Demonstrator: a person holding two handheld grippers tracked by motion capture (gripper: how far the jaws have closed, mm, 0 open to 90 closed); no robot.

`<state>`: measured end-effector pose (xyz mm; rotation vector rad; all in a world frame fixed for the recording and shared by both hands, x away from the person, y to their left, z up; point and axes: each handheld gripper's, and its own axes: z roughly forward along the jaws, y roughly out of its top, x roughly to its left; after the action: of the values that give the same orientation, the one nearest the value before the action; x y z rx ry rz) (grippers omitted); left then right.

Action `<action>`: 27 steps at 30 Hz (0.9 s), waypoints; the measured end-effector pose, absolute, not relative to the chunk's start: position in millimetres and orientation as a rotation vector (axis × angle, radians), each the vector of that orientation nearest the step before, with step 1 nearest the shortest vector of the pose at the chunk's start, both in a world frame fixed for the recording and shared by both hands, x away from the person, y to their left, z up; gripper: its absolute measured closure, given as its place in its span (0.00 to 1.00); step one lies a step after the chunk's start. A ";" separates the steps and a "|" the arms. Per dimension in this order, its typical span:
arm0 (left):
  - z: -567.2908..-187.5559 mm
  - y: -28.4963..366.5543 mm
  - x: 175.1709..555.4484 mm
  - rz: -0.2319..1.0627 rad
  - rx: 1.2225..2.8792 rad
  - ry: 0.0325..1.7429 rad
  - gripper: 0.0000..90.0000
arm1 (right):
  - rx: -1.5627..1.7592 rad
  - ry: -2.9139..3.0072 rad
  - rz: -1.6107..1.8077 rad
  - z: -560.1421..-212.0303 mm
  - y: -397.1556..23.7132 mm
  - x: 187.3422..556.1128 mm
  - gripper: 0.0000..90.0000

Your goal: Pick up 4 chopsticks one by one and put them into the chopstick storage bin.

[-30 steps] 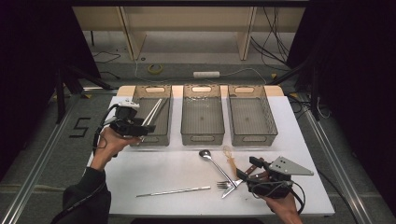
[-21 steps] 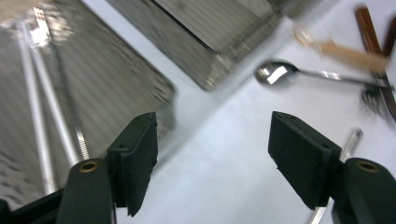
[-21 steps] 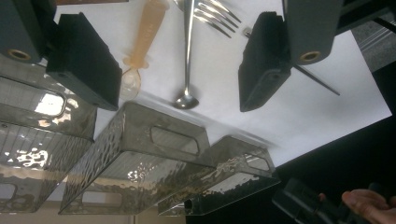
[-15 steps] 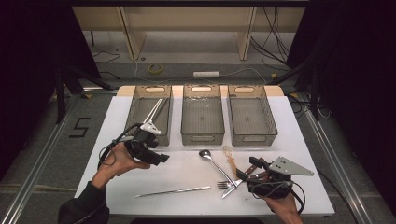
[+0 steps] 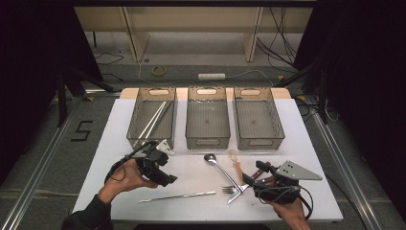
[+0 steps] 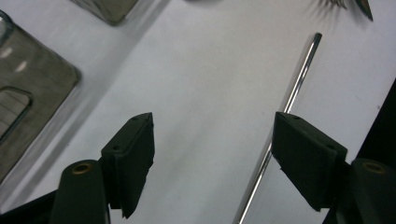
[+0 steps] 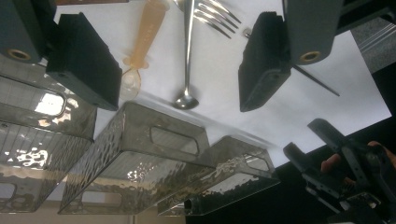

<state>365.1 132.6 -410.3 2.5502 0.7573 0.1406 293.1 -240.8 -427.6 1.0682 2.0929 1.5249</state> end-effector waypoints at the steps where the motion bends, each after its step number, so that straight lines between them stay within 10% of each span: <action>1: -410.3 132.6 365.1 0.141 2.550 0.757 0.34 | 1.068 2.093 1.525 -427.6 -240.8 293.1 0.35; 27: -449.5 103.4 339.9 0.029 2.757 0.597 0.71 | 1.060 2.097 1.520 -427.6 -240.4 293.1 0.35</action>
<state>339.9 103.4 -449.5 2.7573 0.5973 0.0289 293.1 -240.4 -427.6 1.0599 2.0968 1.5201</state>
